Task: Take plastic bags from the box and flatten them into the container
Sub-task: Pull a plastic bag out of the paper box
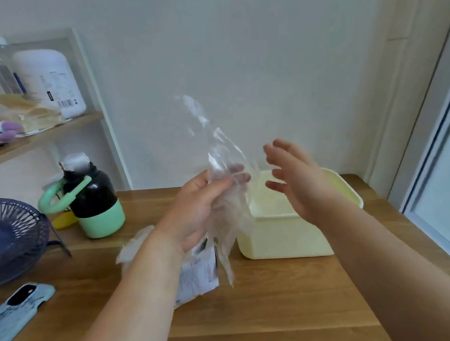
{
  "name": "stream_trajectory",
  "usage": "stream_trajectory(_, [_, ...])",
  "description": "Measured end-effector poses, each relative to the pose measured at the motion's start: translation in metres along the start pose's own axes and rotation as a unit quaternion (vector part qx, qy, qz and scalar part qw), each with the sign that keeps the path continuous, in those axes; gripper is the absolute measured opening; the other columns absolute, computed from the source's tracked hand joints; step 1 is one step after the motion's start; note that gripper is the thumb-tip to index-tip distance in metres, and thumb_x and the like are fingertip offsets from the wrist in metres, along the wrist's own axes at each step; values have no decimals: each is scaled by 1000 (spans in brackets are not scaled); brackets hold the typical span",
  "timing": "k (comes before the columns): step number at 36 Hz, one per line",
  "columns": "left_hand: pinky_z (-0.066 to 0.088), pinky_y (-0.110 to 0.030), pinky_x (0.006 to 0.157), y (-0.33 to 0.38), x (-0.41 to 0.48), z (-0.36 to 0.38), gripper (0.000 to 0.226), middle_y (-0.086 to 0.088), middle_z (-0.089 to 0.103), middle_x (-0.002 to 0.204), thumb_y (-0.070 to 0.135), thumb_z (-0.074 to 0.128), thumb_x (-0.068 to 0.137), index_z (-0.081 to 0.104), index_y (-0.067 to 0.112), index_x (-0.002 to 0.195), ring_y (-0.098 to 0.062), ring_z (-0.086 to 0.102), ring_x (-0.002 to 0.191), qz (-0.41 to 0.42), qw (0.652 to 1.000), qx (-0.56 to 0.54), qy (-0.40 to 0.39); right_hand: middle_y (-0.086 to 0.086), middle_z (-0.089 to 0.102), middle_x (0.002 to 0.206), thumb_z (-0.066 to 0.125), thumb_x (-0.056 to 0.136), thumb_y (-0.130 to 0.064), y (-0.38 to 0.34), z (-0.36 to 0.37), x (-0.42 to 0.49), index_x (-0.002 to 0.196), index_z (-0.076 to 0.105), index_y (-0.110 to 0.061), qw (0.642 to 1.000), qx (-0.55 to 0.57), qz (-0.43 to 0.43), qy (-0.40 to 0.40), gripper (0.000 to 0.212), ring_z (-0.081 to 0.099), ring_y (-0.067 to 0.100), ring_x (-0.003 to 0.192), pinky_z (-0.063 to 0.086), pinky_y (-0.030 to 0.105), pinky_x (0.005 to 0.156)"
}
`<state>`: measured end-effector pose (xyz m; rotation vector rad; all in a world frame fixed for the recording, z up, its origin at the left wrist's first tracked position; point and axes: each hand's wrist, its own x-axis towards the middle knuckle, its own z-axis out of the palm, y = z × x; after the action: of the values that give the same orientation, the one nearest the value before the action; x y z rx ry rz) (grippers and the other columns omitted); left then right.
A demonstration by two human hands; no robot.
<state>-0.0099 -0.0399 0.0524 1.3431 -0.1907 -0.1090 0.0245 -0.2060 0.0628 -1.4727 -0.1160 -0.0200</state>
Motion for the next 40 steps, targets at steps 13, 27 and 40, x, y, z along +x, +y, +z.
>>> stream_trajectory(13, [55, -22, 63, -7, 30, 11, 26, 1, 67, 78, 18, 60, 79, 70, 16, 103, -9, 65, 70, 26, 995, -94, -32, 3, 55, 95, 64, 85, -26, 2, -39, 7, 95, 57, -16, 989, 112, 53, -86, 16, 50, 20, 86, 46, 40, 89])
stream_trajectory(27, [51, -34, 79, -11, 55, 16, 17, -5, 70, 91, 10, 56, 92, 72, 17, 91, -19, 63, 86, 17, 1000, 18, 4, 0, 64, 76, 55, 94, -14, -1, -52, 16, 81, 60, -14, 994, 78, 26, -67, 14, 51, 16, 62, 44, 29, 70])
stream_trajectory(40, [54, -30, 61, 1, 59, 3, 22, -8, 69, 97, 21, 67, 81, 60, 16, 102, -23, 69, 77, -16, 1000, -5, -10, 2, 58, 71, 46, 100, -12, -1, -44, 31, 83, 50, -14, 983, 174, 9, -59, 17, 51, 14, 56, 53, 24, 54])
